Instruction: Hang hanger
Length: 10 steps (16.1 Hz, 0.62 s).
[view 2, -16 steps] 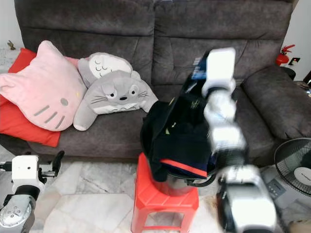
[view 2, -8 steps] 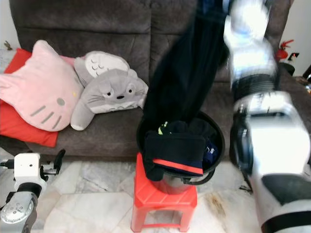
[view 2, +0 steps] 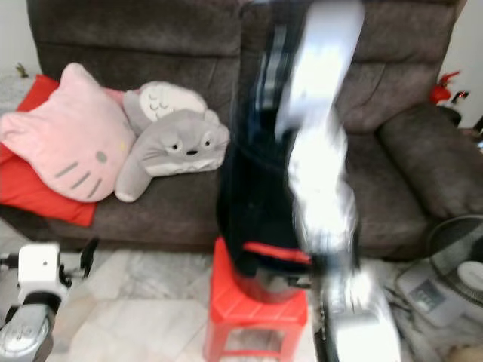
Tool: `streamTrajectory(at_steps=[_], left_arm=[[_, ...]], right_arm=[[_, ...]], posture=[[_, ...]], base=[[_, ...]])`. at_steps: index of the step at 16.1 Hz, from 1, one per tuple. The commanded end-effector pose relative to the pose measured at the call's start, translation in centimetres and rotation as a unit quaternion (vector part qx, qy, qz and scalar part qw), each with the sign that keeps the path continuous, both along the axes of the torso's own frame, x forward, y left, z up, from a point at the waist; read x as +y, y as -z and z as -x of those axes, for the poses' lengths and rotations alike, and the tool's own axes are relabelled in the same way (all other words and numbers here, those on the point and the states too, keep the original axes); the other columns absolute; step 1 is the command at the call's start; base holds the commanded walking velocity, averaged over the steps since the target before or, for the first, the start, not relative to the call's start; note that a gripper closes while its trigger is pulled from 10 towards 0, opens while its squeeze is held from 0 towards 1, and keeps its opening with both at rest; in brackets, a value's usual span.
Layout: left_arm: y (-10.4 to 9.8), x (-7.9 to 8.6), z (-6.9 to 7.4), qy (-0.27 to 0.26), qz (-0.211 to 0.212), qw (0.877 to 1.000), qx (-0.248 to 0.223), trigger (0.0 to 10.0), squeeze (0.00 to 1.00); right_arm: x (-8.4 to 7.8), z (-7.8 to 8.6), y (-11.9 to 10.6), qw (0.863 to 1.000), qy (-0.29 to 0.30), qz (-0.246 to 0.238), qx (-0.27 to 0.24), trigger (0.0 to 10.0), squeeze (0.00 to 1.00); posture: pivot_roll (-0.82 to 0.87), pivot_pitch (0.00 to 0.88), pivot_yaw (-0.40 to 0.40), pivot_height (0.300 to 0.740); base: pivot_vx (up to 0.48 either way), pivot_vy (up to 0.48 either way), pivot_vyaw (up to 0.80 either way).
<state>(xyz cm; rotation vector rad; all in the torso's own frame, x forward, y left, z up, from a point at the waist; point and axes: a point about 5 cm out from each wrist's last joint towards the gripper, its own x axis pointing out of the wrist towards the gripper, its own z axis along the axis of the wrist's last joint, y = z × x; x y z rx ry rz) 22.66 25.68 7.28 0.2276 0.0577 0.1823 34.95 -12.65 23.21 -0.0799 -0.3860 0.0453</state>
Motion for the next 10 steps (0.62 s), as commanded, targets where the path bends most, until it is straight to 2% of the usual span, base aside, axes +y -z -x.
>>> streamTrajectory(at_steps=[1, 2, 3, 5, 7, 10], left_arm=[[-0.3, 0.0, 0.1, 0.007, -0.006, 1.0, -0.002, 10.0, 0.0], [-0.1, 0.1, 0.3, 0.009, -0.003, 1.0, 0.001, 10.0, 0.0], [-0.1, 0.0, 0.4, 0.011, 0.001, 1.0, 0.003, 10.0, 0.0], [-0.1, -0.3, 0.7, 0.017, 0.002, 1.0, 0.004, 10.0, 0.0], [-0.1, -0.4, 1.6, 0.02, 0.006, 1.0, 0.006, 10.0, 0.0], [0.1, -0.4, 3.1, 0.023, 0.005, 1.0, 0.02, 10.0, 0.0]], right_arm=[[-0.1, 1.4, -1.8, 0.999, 0.008, -0.023, -0.038, 10.0, 0.0], [-0.4, 2.9, 0.6, 0.999, 0.025, -0.035, -0.001, 10.0, 0.0], [-0.4, 4.1, 1.6, 0.998, 0.031, -0.059, 0.017, 10.0, 0.0], [0.0, 4.9, 2.5, 0.996, 0.027, -0.075, 0.034, 10.0, 0.0], [0.6, 6.6, 4.0, 0.994, 0.014, -0.078, 0.071, 10.0, 0.0], [0.6, 8.8, 6.7, 0.99, 0.025, -0.059, 0.127, 10.0, 0.0]], posture=[[0.02, 0.017, -0.018, 0.74], [0.01, 0.016, -0.016, 0.74], [0.01, 0.015, -0.017, 0.74], [0.02, 0.011, -0.021, 0.74], [0.03, 0.003, -0.024, 0.74], [0.04, 0.0, -0.025, 0.74]], base=[[0.0, 0.0, 0.0], [0.0, 0.0, 0.0], [0.0, 0.0, 0.0], [0.0, 0.0, 0.0], [0.0, 0.0, 0.0], [0.0, 0.0, 0.0]])
